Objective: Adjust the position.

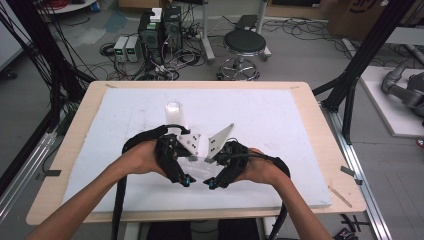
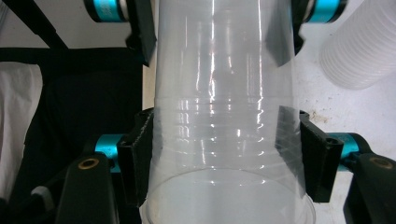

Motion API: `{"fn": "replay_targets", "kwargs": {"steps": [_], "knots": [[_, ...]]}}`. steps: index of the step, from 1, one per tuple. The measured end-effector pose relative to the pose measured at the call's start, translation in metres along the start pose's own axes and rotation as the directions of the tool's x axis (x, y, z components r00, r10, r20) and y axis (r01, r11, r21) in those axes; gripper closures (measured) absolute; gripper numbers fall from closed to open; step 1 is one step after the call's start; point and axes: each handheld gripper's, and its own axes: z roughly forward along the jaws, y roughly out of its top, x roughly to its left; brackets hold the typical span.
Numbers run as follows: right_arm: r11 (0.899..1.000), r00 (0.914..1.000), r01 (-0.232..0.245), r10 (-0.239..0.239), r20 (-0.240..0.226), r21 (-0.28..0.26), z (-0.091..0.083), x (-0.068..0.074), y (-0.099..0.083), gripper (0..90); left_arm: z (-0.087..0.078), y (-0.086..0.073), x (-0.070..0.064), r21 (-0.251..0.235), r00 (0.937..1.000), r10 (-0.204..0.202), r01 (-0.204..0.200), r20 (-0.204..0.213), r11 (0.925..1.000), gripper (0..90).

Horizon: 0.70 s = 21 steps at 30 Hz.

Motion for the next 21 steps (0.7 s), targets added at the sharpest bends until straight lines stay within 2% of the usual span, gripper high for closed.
{"fn": "replay_targets", "kwargs": {"steps": [1,3,4,7,9,11,13,15,21], "knots": [[1.0,1.0,0.002,-0.002,-0.003,0.005,-0.0001,0.0002,-0.0001,32.5,-0.0004,-0.0007,0.0008,0.011,0.9999,0.012,-0.011,-0.005,0.9999,38.9],[1.0,1.0,0.002,-0.002,-0.004,-0.001,0.0007,0.0006,-0.0006,32.6,-0.0006,-0.0018,0.0013,0.003,0.9999,0.017,-0.017,-0.005,0.9999,41.0],[1.0,1.0,0.003,-0.003,-0.003,-0.004,0.0009,0.0004,-0.0008,32.6,0.0001,-0.0023,0.0002,-0.007,1.0,0.0,0.0,-0.005,1.0,41.1],[1.0,1.0,0.003,-0.004,-0.006,-0.005,0.0018,-0.0003,-0.0013,32.6,0.0002,-0.003,0.0009,0.002,0.9999,0.013,-0.013,-0.009,0.9999,41.5],[1.0,1.0,0.005,-0.005,-0.008,-0.003,0.0025,-0.0006,-0.0013,31.6,0.001,-0.0038,0.0003,-0.007,1.0,-0.001,0.001,-0.003,1.0,41.6],[1.0,0.9998,0.001,-0.001,-0.018,-0.001,0.0028,-0.0003,-0.0019,26.0,0.0012,-0.004,0.0004,-0.007,1.0,0.004,-0.004,-0.007,1.0,41.5],[1.0,0.9998,-0.007,0.007,-0.02,-0.017,0.0046,-0.0018,-0.003,12.2,0.0001,-0.0045,0.0013,-0.005,0.9999,0.01,-0.01,-0.012,0.9999,41.6],[0.999,0.9997,-0.026,0.026,0.0,-0.045,0.0046,-0.0029,-0.005,12.3,-0.001,-0.0052,0.0019,-0.003,0.9999,0.008,-0.008,-0.011,1.0,41.6],[0.996,0.9996,-0.027,0.027,0.008,-0.084,0.003,-0.0026,-0.0086,12.4,-0.0023,-0.0091,0.0022,-0.027,0.9999,0.003,-0.003,-0.014,0.9996,41.6]]}}
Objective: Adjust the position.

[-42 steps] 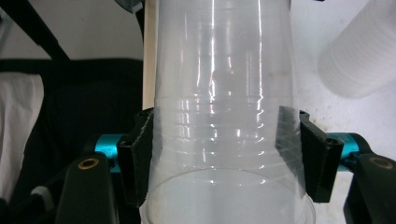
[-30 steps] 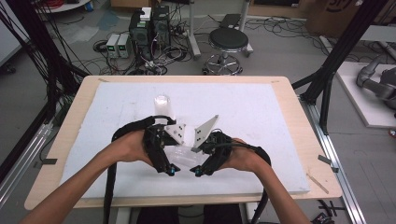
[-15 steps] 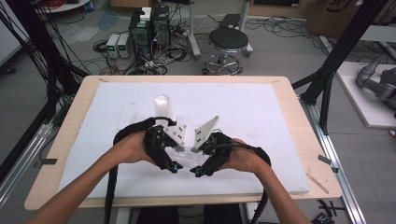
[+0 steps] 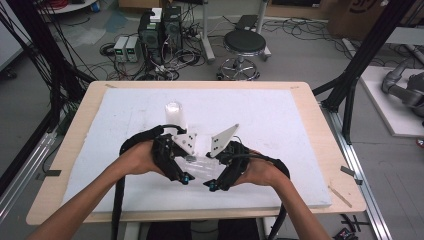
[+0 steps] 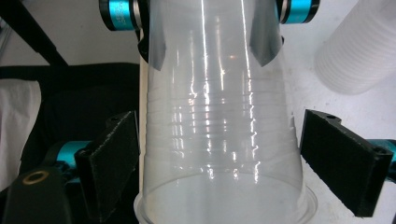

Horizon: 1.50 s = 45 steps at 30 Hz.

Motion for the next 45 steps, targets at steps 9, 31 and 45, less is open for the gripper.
{"fn": "replay_targets", "kwargs": {"steps": [9,31,45], "knots": [[0.971,0.9987,0.017,-0.005,0.05,-0.238,-0.02,0.002,-0.011,12.4,0.003,-0.024,-0.003,-0.177,0.9983,-0.031,0.022,-0.049,0.984,41.5],[0.826,0.9935,-0.05,0.099,0.056,-0.562,-0.038,0.006,-0.051,12.4,0.018,-0.084,-0.008,-0.669,0.9928,-0.12,0.087,-0.003,0.7385,41.4],[0.783,0.9927,-0.063,0.113,0.042,-0.619,-0.035,0.008,-0.06,12.4,0.016,-0.086,-0.011,-0.713,0.994,-0.108,0.064,-0.017,0.6985,41.4]]}}
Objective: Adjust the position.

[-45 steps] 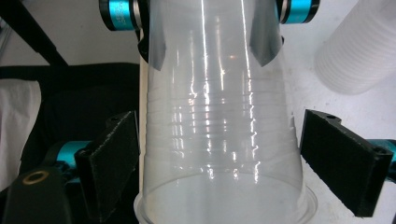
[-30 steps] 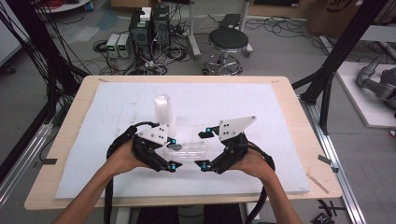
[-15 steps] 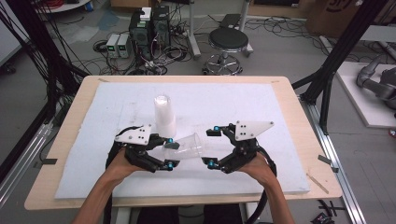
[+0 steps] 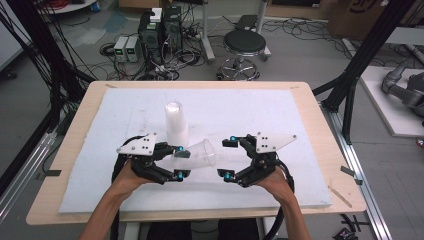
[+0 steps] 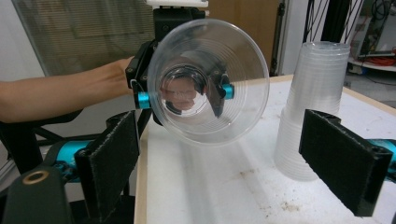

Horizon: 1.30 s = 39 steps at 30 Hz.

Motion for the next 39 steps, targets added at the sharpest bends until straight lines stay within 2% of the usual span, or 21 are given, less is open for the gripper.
{"fn": "replay_targets", "kwargs": {"steps": [5,17,22,29,39], "knots": [[1.0,0.9999,-0.001,0.001,-0.012,-0.006,0.005,0.0,-0.002,12.5,0.004,0.0,-0.001,-0.021,1.0,-0.002,0.002,0.008,0.9998,41.4],[1.0,0.9983,0.008,-0.009,-0.057,-0.014,0.026,0.0,0.002,12.5,0.02,0.004,-0.003,-0.038,0.999,0.017,-0.015,0.042,0.9992,41.5],[1.0,0.9963,0.002,-0.005,-0.086,-0.028,0.031,0.0,0.003,14.2,0.023,0.004,-0.003,-0.044,0.9986,0.021,-0.019,0.048,0.9989,41.4],[0.999,0.9946,-0.006,0.002,-0.104,-0.034,0.034,-0.001,0.002,15.1,0.023,0.004,-0.003,-0.046,0.9982,0.026,-0.023,0.054,0.9987,41.4],[0.998,0.9901,-0.001,-0.008,-0.14,-0.06,0.034,-0.001,0.002,28.9,0.024,0.004,-0.003,-0.04,0.9977,0.031,-0.029,0.06,0.9988,41.4]]}}
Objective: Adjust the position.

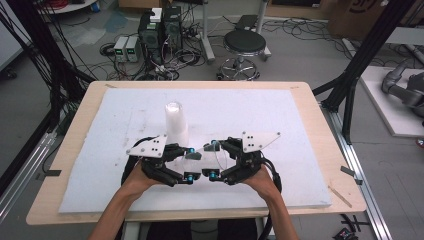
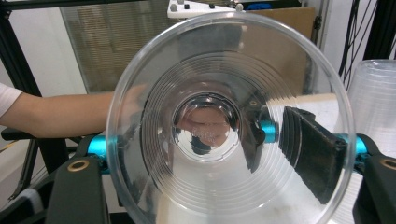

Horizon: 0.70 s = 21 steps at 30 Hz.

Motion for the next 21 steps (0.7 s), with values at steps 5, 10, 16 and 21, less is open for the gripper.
{"fn": "replay_targets", "kwargs": {"steps": [5,10,16,21], "knots": [[1.0,1.0,0.002,-0.002,-0.005,0.001,0.0,0.0,-0.001,30.2,0.002,0.0,-0.001,0.014,0.9998,-0.014,0.015,-0.015,0.9998,31.8],[1.0,1.0,-0.003,0.003,0.006,0.004,-0.002,0.0,-0.002,30.2,0.003,0.001,-0.001,0.061,0.9965,-0.035,0.04,-0.077,0.9974,1.7],[1.0,0.9997,-0.008,0.007,0.025,0.016,-0.004,-0.001,-0.002,30.2,-0.002,0.001,-0.003,0.094,0.9935,-0.019,0.03,-0.113,0.9951,1.7],[0.998,0.9962,-0.013,0.008,0.087,0.069,-0.007,-0.003,0.0,30.2,-0.013,-0.005,-0.004,0.117,0.9779,-0.021,0.046,-0.208,0.992,1.8]]}}
